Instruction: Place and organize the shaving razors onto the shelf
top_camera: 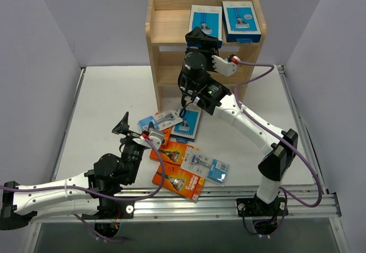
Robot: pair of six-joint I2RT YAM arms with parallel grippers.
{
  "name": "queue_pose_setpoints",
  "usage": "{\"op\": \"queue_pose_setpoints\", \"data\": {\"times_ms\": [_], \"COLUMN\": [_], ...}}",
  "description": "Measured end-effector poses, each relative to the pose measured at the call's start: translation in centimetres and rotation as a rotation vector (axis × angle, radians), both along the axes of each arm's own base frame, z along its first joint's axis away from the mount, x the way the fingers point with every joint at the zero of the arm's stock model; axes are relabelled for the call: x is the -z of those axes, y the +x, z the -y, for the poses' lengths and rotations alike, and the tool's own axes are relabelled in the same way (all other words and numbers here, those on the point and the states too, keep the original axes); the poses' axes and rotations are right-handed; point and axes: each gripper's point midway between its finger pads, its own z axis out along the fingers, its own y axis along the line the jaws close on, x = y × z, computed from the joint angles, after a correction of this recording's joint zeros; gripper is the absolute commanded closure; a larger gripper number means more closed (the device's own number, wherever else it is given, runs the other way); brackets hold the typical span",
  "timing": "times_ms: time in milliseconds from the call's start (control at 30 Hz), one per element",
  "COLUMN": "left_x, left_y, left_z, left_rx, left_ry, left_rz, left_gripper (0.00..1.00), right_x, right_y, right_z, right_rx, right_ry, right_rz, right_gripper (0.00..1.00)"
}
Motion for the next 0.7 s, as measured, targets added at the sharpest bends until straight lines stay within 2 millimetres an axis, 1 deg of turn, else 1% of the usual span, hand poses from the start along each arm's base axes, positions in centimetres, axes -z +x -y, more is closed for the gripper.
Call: {"op": "queue_pose_setpoints", "data": {"times_ms": [67, 133, 167, 233, 333, 433, 533, 700], "left_x": [0.1, 0.1, 0.2, 0.4, 0.9, 1.3, 1.6, 1.3], "left_y": [0.0, 0.0, 0.0, 0.0, 0.1, 0.2, 0.2, 0.2], "left_z": [0.0, 0.0, 0.1, 0.2, 0.5, 0.8, 0.8, 0.6], "left_rx": [0.0, 0.0, 0.0, 0.0, -0.001, -0.002, -0.008, -0.017], "left_ry": [0.003, 0.007, 0.009, 0.017, 0.042, 0.06, 0.07, 0.065], "left_rz": [-0.001, -0.003, -0.004, -0.008, -0.017, -0.027, -0.035, -0.039], "left_gripper": [0.06, 0.06, 0.06, 0.06, 0.06, 0.06, 0.06, 0.06], "right_x": [0.1, 0.3, 0.4, 0.8, 0.9, 0.6, 0.2, -1.9], "right_y": [0.0, 0.1, 0.1, 0.1, 0.0, -0.4, -1.5, -3.2], "right_z": [-0.2, -0.4, -0.5, -0.7, -1.0, -0.8, 0.1, 1.7], "right_rx": [-0.01, -0.023, -0.029, -0.041, -0.063, -0.089, -0.108, -0.127], "right_ry": [-0.005, -0.016, -0.021, -0.037, -0.054, -0.049, -0.037, -0.005], "right_rz": [-0.005, -0.015, -0.02, -0.032, -0.047, -0.05, -0.042, -0.006], "right_gripper": [0.14, 0.1, 0.05, 0.01, 0.0, 0.0, 0.0, 0.0]}}
